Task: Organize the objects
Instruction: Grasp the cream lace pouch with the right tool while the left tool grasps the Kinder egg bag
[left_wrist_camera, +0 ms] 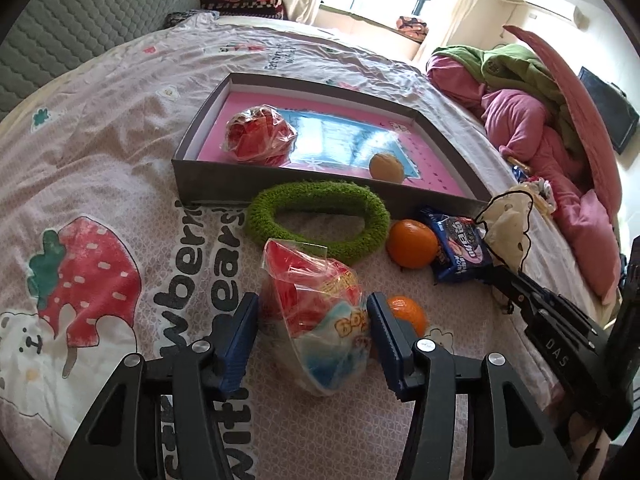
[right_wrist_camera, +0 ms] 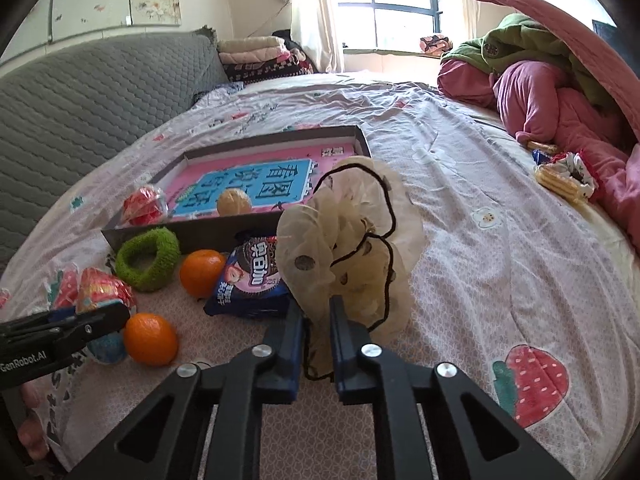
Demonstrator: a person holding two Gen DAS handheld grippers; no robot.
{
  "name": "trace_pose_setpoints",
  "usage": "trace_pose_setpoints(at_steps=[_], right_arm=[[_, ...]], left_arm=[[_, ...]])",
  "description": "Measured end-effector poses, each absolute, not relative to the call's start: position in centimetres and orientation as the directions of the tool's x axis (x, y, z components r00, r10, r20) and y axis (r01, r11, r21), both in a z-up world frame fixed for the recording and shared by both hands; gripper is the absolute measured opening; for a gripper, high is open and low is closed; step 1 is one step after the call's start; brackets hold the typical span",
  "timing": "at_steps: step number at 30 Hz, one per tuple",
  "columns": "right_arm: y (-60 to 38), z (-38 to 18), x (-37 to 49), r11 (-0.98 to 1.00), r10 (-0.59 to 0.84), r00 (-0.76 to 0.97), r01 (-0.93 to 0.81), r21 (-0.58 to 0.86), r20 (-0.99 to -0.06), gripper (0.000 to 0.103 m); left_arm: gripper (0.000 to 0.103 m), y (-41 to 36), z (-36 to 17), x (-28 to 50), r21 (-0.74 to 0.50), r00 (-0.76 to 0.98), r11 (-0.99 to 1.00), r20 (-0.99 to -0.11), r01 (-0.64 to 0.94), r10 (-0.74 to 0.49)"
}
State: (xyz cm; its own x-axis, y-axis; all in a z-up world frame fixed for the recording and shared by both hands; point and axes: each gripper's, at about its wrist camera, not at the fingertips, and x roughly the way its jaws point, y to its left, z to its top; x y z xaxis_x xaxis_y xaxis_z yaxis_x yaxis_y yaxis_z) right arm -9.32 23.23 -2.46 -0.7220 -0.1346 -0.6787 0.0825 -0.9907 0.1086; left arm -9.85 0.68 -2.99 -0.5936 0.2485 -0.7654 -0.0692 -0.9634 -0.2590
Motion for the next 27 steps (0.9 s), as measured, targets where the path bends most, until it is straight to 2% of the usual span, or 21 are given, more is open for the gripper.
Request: trace_pose_setpoints(at_steps=[9, 27], right_arm=[[24.4, -1.5, -8.7, -0.983, -0.16, -0.745, 0.063, 0.17, -0.647, 0.011], [22.7, 2.1, -7.0, -0.975, -0.213, -0.804, 0.143, 0.167, -0.555, 0.011]], left_arm=[[0.055, 0.2, -2.3, -9.2, -0.274, -0.617, -0.959, -0.744, -0.069, 0.257], [0.055, 0.9, 0.3, -7.6, -0.228, -0.696, -0.966, -0.674, -0.121, 0.247]])
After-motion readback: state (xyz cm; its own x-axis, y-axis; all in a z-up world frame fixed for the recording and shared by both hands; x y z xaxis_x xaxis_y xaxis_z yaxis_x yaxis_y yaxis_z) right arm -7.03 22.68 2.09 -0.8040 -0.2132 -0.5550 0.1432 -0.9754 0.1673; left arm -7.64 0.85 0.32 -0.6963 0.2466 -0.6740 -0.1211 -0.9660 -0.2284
